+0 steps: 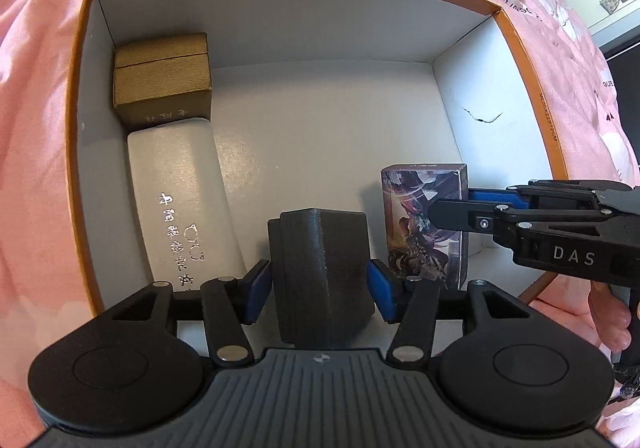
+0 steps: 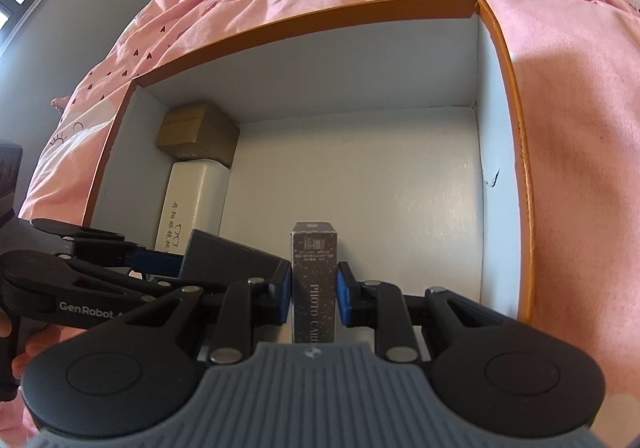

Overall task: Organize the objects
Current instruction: 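Lower the black box into the orange box with the left tool while the right lowers the photo-card box, then open the left tool on the black box while the right releases the photo-card box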

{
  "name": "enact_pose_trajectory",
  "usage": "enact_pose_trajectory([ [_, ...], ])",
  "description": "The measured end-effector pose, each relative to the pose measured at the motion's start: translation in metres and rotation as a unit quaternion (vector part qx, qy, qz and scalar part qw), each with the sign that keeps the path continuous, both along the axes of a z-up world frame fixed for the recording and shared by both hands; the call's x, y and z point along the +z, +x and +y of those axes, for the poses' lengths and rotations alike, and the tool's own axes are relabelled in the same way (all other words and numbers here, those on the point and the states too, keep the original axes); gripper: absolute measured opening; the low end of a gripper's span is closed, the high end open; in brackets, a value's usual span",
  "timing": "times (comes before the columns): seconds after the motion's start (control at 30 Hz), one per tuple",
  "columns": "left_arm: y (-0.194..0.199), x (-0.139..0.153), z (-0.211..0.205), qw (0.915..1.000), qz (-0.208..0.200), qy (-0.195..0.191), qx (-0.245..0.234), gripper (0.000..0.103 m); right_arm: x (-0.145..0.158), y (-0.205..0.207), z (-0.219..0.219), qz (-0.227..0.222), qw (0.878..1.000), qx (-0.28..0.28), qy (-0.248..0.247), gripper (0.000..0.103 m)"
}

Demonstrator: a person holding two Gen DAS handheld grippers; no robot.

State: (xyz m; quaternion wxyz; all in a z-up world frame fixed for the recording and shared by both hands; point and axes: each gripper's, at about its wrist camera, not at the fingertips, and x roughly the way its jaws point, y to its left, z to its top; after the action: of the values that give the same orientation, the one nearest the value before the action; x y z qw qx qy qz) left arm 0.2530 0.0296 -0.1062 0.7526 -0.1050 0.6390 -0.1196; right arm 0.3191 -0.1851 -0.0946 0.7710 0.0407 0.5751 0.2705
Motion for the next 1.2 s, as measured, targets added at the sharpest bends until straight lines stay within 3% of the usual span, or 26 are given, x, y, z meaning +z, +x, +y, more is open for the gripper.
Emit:
enact_pose_trajectory([
  [0.13,-0.005,0.002,0.004,0.9999,0.005,0.01,-0.005,0.052,0.0,0.001,0.0,0.003,1.0,0.0,0.002,0.024],
  [0.43,0.001,0.003,-0.015,0.9982,0.002,0.058,-0.015,0.051,0.003,0.003,0.005,0.004,1.0,0.001,-0.012,0.024],
  [0.7,0.001,-0.004,-0.013,0.9979,0.007,0.061,-0.019,0.046,0.0,0.005,0.011,0.014,1.0,0.008,-0.012,0.024],
  [0.97,0.001,-0.006,-0.01,0.9979,-0.008,0.063,-0.015,0.042,-0.013,0.013,0.018,0.061,0.998,0.007,0.01,0.024],
  [1.2,-0.002,0.004,0.002,0.9987,-0.032,0.04,0.005,0.042,-0.02,0.016,0.021,0.062,0.998,0.008,-0.029,0.03],
])
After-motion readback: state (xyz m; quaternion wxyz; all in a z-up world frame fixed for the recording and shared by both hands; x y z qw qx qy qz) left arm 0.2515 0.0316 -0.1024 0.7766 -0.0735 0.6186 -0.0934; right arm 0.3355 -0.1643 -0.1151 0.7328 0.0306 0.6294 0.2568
